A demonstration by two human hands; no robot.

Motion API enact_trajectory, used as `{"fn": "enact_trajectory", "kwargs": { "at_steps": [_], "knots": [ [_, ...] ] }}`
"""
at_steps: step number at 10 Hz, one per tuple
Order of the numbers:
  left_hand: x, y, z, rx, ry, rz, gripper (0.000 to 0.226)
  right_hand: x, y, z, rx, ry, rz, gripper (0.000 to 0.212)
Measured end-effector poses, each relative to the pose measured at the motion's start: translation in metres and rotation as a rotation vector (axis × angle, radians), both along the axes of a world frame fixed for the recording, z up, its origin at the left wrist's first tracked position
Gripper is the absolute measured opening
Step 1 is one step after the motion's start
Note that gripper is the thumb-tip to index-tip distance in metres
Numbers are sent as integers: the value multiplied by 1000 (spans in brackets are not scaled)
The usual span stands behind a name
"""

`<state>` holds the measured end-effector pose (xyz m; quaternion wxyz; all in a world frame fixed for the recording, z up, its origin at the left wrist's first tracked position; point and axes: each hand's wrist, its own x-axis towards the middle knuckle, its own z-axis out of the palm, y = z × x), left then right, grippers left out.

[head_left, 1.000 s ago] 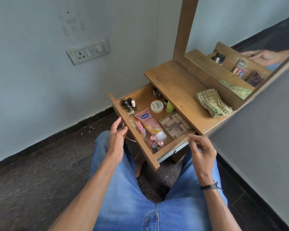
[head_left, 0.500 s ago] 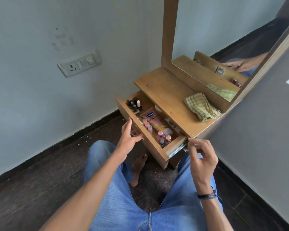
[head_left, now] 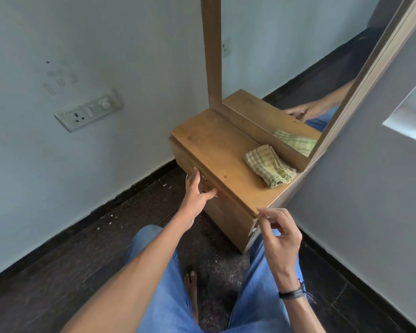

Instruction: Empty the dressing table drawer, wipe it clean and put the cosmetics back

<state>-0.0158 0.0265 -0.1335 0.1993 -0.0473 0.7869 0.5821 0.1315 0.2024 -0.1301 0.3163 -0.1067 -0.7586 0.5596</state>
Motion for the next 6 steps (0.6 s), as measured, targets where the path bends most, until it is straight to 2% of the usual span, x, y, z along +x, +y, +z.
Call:
{"fn": "enact_trajectory", "kwargs": {
  "at_steps": [2,3,4,5,6],
  "knots": [
    [-15,18,-13,43,51,-23,79,-13,10,4,4,-27,6,32],
    [-18,19,-21,40,101,-15,73,-28,10,10,17,-4,16,29],
    [-19,16,-33,44,146,-3,69,-48,5,18,29,32,31,18],
    [-23,15,-33,73,139,16,67,-73,-4,33,60,39,56,18],
    [-18,12,-17,2,75,91,62,-87,-14,62,128,38,135,20]
  ]
}}
